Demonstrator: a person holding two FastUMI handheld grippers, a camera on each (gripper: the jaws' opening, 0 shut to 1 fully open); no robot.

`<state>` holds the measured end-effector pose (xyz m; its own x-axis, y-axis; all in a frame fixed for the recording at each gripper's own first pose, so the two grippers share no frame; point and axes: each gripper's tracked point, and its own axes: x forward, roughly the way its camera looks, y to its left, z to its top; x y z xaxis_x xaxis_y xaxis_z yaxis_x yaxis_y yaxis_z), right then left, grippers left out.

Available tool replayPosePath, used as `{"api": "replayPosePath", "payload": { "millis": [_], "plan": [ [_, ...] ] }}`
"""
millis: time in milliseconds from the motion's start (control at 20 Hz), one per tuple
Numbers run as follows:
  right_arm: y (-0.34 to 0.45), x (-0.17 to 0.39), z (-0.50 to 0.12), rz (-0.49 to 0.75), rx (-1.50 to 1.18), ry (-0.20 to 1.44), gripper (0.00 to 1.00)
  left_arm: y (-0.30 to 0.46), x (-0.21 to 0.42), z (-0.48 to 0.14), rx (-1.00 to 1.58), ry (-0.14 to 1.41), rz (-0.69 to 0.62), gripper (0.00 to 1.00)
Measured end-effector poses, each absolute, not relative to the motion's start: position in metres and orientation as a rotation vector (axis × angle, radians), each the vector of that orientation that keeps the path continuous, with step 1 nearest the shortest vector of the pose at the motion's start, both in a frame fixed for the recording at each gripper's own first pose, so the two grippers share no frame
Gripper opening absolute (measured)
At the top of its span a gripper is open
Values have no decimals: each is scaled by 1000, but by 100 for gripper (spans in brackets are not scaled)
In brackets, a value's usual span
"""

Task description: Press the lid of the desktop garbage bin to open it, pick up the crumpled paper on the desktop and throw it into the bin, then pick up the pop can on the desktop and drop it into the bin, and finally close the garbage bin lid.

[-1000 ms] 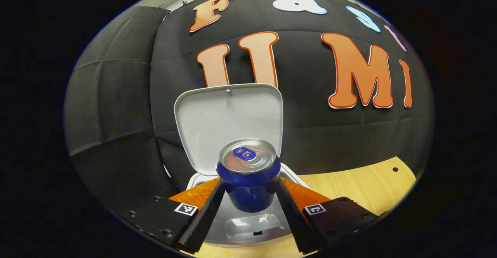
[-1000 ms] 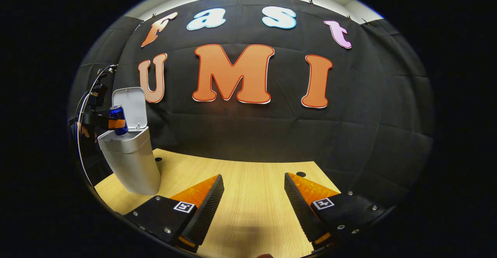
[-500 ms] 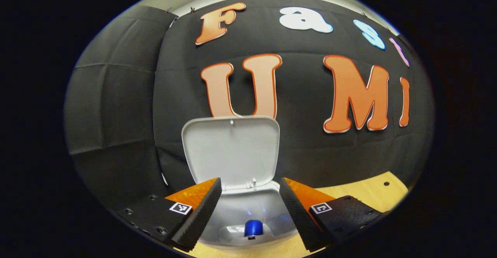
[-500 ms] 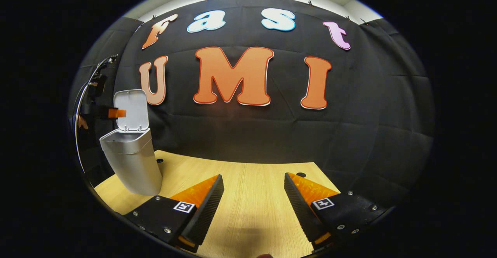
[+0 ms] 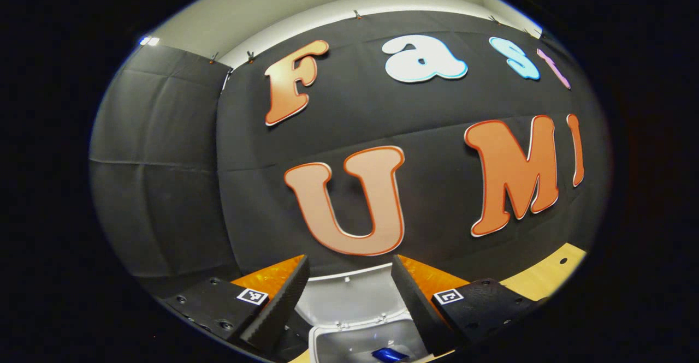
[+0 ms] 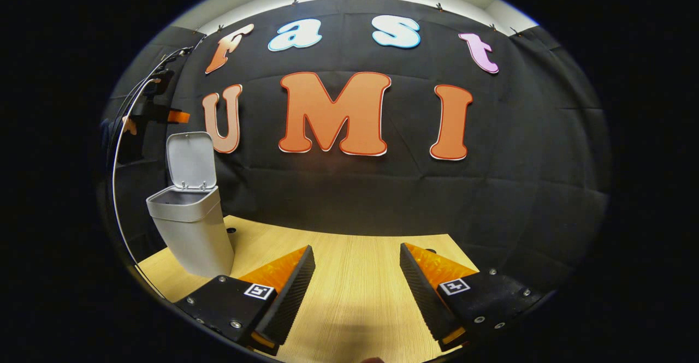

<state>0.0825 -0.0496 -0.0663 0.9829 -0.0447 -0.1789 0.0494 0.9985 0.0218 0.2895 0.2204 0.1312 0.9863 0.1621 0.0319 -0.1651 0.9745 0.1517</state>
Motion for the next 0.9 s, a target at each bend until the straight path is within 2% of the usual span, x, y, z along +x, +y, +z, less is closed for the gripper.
{"api": "replayPosePath", "payload": {
  "millis": [150, 200, 250, 350, 400, 450, 500, 600, 650, 700, 750, 900],
  "plan": [
    [-49, 85, -65, -51, 14, 185, 94, 216, 301, 138, 163, -24, 152, 93],
    [-48, 85, -66, -53, 8, 191, 94, 213, 304, 132, 147, -24, 150, 97],
    [-47, 85, -67, -55, 3, 196, 94, 220, 310, 131, 136, -18, 158, 93],
    [-46, 85, -66, -64, -10, 196, 94, 231, 324, 129, 111, 0, 159, 93],
    [-44, 84, -67, -68, -11, 200, 94, 236, 332, 125, 93, 21, 157, 97],
    [-42, 85, -69, -70, -7, 207, 94, 242, 341, 121, 67, 38, 156, 93],
    [-41, 84, -71, -74, -4, 214, 94, 251, 353, 121, 32, 70, 158, 98],
    [-39, 83, -70, -82, -5, 219, 94, 261, 370, 112, -1, 120, 154, 94],
    [-37, 85, -69, -84, -7, 217, 94, 264, 376, 108, -5, 143, 150, 98],
    [-36, 85, -68, -85, -7, 216, 94, 268, 381, 103, -7, 178, 147, 98],
    [-36, 87, -66, -89, -7, 211, 94, 270, 388, 96, -23, 214, 144, 94],
    [-34, 85, -63, -94, -8, 205, 94, 278, 396, 83, -54, 275, 133, 94]
  ]
}}
